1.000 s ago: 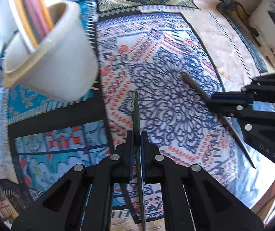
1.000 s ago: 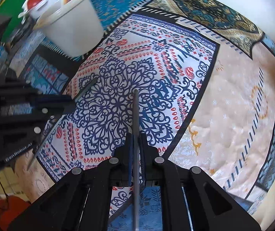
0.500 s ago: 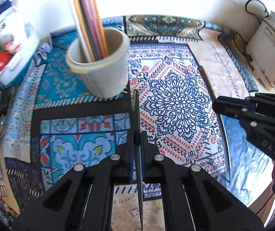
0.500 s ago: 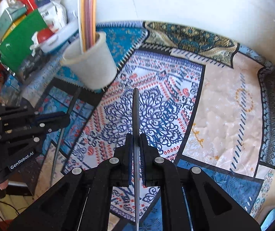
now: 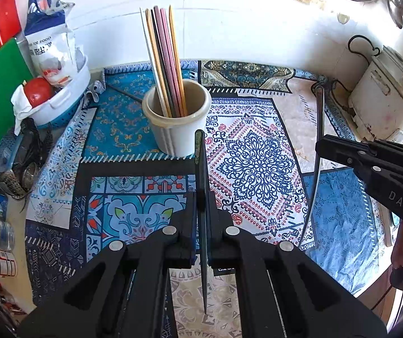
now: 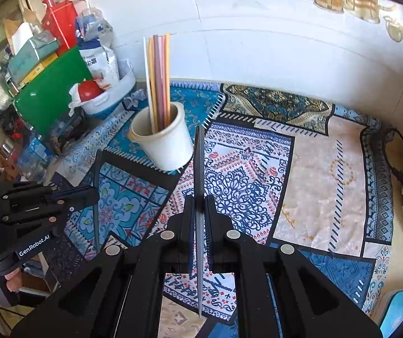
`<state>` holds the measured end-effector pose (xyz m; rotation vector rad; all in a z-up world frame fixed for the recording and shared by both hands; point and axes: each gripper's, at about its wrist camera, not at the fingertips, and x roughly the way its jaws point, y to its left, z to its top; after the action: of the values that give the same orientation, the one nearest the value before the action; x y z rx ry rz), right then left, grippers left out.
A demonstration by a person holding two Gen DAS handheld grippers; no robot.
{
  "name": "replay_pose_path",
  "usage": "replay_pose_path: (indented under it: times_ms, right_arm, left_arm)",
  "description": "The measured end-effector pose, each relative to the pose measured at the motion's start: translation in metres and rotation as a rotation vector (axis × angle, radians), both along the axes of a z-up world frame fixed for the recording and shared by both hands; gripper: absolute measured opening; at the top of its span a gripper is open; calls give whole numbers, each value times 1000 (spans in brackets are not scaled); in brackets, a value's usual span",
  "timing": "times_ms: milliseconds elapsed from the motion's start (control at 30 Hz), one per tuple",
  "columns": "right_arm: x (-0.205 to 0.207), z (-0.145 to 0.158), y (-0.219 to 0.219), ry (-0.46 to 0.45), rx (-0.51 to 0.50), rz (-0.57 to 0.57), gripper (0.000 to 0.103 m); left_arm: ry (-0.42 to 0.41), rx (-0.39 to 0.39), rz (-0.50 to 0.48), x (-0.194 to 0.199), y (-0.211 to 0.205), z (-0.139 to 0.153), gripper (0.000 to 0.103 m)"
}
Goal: Organize utensils
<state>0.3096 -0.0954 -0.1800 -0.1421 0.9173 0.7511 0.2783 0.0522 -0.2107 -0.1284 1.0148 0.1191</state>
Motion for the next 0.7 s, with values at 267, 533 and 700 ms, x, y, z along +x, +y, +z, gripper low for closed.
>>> replay_pose_path:
  times_ms: [267,533,700]
  right_arm:
    - [-18,25,8,-75,38,21,6]
    - [-28,41,16,-129,65,43,5]
    - [-28,50,23,-149,78,56,5]
  left_arm:
    - [-66,-10,16,-14,6,21,4]
    - [-114,-13,29,-26,14,38,4]
    - [-148,-16,46,-30,22,50,4]
